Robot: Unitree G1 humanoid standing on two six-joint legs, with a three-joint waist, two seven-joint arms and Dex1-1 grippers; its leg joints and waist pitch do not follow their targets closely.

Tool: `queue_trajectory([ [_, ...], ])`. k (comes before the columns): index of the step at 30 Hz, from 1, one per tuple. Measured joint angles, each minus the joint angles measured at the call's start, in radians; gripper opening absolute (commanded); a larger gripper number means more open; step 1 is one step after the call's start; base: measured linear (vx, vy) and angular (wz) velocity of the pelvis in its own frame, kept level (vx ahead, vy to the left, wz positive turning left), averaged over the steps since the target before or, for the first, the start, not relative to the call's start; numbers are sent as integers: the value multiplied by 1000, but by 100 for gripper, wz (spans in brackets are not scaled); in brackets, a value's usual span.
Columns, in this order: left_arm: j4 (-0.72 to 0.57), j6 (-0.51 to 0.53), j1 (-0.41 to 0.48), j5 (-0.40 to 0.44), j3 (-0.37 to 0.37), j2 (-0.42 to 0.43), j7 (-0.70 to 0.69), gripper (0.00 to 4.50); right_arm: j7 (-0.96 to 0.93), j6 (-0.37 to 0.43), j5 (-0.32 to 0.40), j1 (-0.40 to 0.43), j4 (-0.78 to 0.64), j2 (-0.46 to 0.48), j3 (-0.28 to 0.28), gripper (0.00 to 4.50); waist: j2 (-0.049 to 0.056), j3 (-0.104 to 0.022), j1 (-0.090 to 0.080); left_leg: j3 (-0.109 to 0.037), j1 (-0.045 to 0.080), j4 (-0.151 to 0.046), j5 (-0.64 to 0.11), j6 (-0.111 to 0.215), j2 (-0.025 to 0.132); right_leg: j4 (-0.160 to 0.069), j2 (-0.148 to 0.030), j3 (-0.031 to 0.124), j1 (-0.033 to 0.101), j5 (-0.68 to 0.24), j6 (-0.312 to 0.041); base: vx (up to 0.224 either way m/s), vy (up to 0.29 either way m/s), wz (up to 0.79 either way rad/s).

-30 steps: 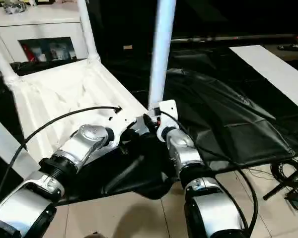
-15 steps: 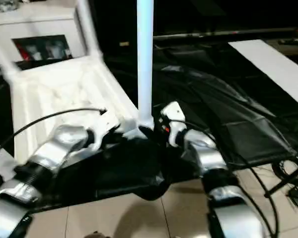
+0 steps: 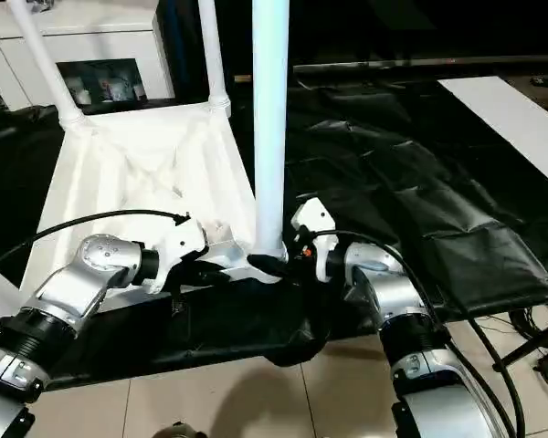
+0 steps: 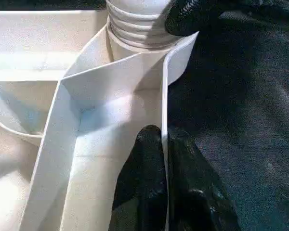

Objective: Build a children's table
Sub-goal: Rotate leg to tighten

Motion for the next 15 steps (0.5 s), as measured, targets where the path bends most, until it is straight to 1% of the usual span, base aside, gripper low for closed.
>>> queue_trajectory([
  [2, -2, 2, 0, 0, 1, 0, 0, 0, 0, 6, -1, 0, 0, 5, 2, 351, 0, 0, 0, 0, 0, 0, 0, 0, 0, 0, 0, 0, 0, 0, 0, 0, 0, 0],
  [5, -2, 4, 0, 0, 1, -2, 0, 0, 0, 6, -3, 0, 0, 5, 11, 312, 0, 0, 1, 0, 0, 0, 0, 0, 0, 0, 0, 0, 0, 0, 1, 0, 0, 0],
  [7, -4, 6, 1, 0, 1, -2, 0, 0, -1, 6, -4, 0, 1, 4, 12, 303, 0, 0, 2, 0, 0, 0, 0, 0, 0, 0, 0, 0, 0, 0, 1, 0, 0, 0],
  [9, -5, 7, 1, 0, 2, -2, 0, 0, -1, 6, -4, 0, 1, 5, 12, 284, -1, 0, 2, 0, 0, 0, 0, 0, 0, 0, 0, 0, 0, -1, 2, 0, 0, 0],
  [15, -15, 11, 7, 1, 4, -1, 2, 0, 3, 6, -4, 0, 1, 5, 12, 274, -1, 0, 2, 0, 0, 0, 0, 0, 0, 0, 0, 0, 0, -2, 3, 0, 0, 0],
])
